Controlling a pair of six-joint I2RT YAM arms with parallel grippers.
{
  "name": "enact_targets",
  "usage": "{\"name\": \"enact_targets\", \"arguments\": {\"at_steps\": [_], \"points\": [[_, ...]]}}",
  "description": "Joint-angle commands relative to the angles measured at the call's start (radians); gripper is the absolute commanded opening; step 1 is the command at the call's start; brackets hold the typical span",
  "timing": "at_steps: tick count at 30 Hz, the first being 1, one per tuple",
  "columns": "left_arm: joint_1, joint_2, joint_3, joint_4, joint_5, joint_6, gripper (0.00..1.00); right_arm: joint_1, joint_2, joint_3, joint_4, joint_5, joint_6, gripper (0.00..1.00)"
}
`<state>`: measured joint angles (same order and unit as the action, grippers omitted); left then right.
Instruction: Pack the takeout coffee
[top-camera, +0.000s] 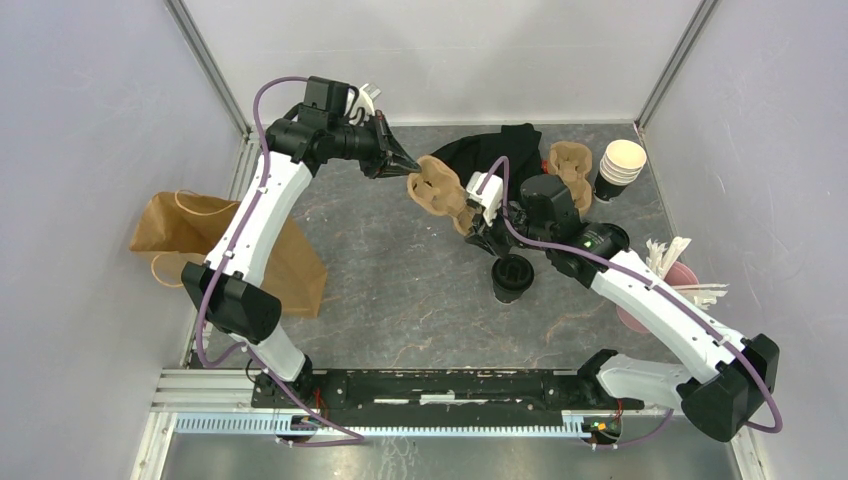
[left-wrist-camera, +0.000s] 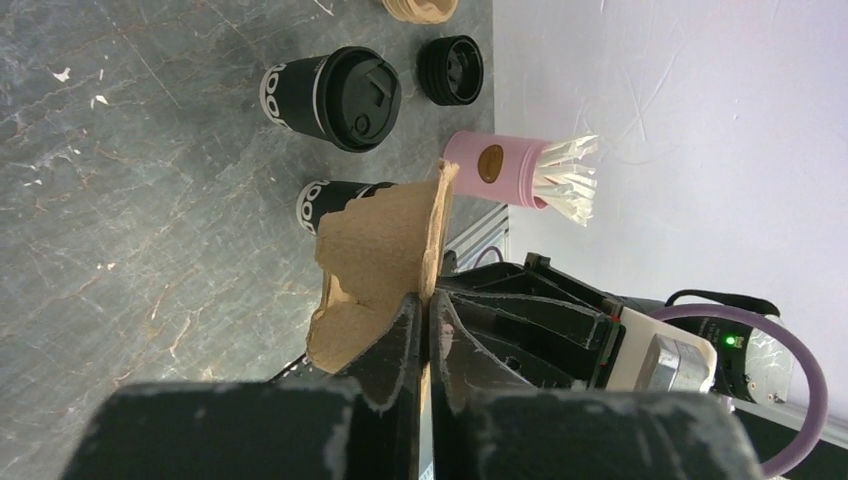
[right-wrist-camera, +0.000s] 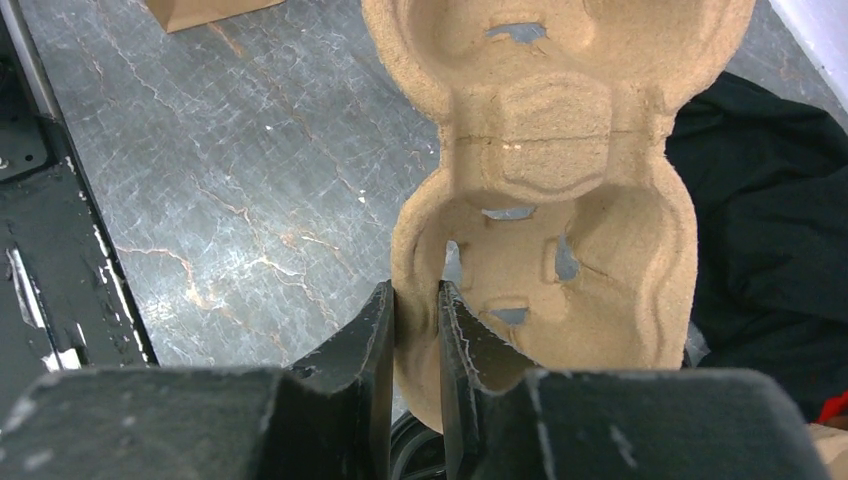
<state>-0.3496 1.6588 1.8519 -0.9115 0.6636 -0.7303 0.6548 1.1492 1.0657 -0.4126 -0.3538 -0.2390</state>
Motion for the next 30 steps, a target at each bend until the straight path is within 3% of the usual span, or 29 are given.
{"name": "enact_targets", "arguments": {"at_steps": [1,2,6,9,13,16,19,22,25,30], "points": [[-0.011,-0.017,0.033,-0.023,0.016,0.070,0.02,0.006,-0.035,0.030,0.054,0.074,0.078,0.09],[-0.011,-0.017,0.038,-0.022,0.013,0.072,0.02,0.007,-0.054,0.013,0.063,0.087,0.096,0.15],[-0.011,-0.025,0.056,-0.014,-0.016,0.076,0.02,0.002,-0.107,-0.029,0.056,0.215,0.208,0.53],[-0.007,-0.029,0.081,-0.036,-0.074,0.087,0.02,-0.004,-0.099,0.023,-0.019,0.242,0.301,0.68],[-0.001,-0.035,0.101,-0.045,-0.120,0.079,0.02,-0.020,-0.043,0.124,-0.148,0.270,0.431,0.75],[0.005,-0.039,0.107,-0.037,-0.127,0.067,0.02,-0.173,-0.053,0.120,-0.145,0.156,0.576,0.78],[0.007,-0.052,0.101,-0.027,-0.129,0.055,0.02,-0.382,-0.112,-0.016,0.040,-0.107,0.804,0.80],[0.013,-0.075,0.065,0.025,-0.088,0.007,0.02,-0.473,-0.126,-0.185,0.334,-0.348,1.075,0.79],[0.017,-0.105,0.017,0.119,-0.033,-0.058,0.02,-0.513,-0.118,-0.327,0.613,-0.436,1.304,0.73],[0.022,-0.153,-0.065,0.244,0.022,-0.132,0.02,-0.548,-0.131,-0.455,0.960,-0.458,1.542,0.71]]}}
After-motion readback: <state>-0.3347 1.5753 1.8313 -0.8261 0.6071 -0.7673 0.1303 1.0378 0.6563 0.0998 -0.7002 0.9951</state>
